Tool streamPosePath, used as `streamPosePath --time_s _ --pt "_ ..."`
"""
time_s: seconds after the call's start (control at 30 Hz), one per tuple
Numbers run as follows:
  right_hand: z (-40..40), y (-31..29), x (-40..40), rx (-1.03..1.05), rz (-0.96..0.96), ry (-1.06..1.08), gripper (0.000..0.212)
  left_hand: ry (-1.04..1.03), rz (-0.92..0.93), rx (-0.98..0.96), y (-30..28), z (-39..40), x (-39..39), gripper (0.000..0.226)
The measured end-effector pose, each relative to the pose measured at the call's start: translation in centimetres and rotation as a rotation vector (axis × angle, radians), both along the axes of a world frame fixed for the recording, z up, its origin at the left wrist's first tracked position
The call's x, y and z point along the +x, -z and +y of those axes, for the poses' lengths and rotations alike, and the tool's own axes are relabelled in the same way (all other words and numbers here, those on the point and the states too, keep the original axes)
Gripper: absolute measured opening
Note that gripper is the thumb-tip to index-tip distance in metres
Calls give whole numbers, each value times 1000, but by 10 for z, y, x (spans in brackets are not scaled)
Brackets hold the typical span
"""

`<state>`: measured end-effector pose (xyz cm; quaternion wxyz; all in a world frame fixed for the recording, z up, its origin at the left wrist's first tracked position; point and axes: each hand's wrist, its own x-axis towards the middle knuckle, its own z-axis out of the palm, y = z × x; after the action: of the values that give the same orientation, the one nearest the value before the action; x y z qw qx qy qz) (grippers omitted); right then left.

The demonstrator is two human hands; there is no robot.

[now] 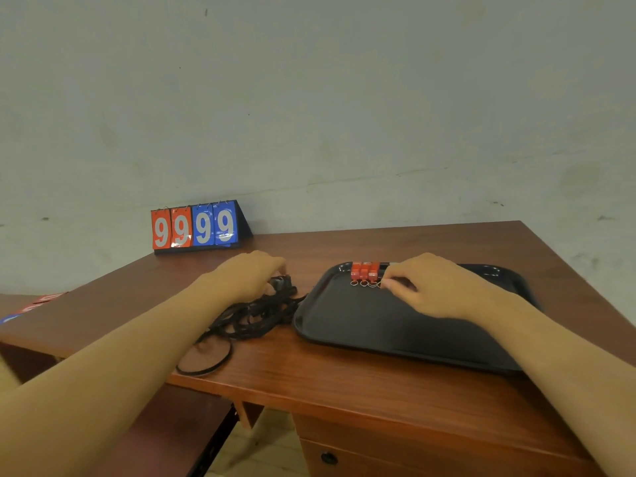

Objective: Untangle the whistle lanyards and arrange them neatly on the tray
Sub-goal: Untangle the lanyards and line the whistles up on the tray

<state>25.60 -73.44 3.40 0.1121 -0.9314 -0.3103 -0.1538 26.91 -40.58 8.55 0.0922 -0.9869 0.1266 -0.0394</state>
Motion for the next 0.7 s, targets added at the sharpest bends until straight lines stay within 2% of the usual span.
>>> streamPosePath --time_s 0.1,0.2,0.33,0.4,0.47,0.57,0.7 --pt "0 -1 0 5 1 -9 27 -59 -5 51 0 7 6 49" --pt "0 0 1 6 0 -12 25 -64 -35 70 -7 12 9 37" --pt "-1 -2 0 5 5 -3 23 -23 -85 -68 -20 11 7 26" --pt "0 -3 0 19 10 1 23 13 -135 -213 -24 5 3 26" --pt "3 -3 -1 84 23 -4 22 52 -127 -453 -26 -7 -5 27" --pt "10 -5 -3 303 105 5 22 100 46 -920 -26 -34 -22 29" --pt "13 -14 -10 587 282 -28 25 142 123 -1216 -12 -77 -28 29"
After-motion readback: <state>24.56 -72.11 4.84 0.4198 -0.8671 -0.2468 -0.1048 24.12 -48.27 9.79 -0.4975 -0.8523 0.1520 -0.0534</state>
